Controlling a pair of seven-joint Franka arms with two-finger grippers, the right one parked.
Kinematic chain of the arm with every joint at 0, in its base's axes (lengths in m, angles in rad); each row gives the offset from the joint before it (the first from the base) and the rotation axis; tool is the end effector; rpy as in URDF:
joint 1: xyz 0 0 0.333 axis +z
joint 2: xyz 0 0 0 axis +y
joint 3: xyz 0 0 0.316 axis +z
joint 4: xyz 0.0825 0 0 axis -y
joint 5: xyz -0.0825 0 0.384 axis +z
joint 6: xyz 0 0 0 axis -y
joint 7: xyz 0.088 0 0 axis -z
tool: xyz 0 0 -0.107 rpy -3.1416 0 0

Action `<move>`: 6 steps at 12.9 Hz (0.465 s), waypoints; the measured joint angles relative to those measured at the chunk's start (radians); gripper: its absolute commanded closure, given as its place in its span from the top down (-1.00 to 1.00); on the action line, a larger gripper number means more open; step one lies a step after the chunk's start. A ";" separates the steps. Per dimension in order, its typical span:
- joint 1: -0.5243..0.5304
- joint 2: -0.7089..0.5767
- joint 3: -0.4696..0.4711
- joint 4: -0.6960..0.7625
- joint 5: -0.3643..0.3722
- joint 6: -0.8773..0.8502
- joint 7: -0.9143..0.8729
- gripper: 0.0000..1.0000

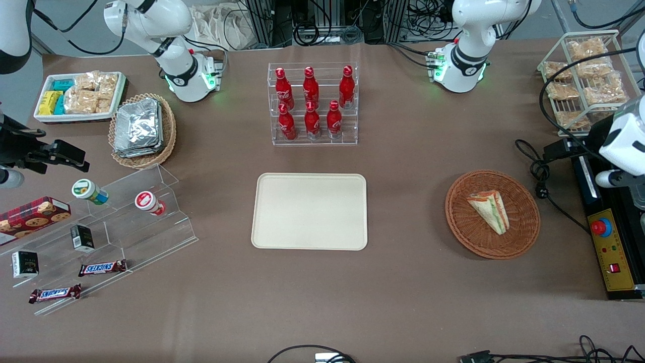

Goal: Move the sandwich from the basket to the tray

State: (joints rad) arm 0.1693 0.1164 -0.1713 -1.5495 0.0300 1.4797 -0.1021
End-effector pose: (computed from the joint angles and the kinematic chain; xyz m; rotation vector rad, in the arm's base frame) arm 0.5750 0.0075 0.5624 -3.1049 -0.1544 0.2864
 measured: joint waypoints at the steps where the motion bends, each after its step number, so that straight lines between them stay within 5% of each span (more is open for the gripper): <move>1: 0.002 0.018 0.000 -0.001 0.000 0.005 -0.011 1.00; 6: 0.003 0.111 0.000 -0.002 0.000 0.058 -0.072 1.00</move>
State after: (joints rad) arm 0.1718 0.2275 -0.1713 -1.5515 0.0300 1.5380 -0.1736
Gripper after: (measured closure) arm 0.000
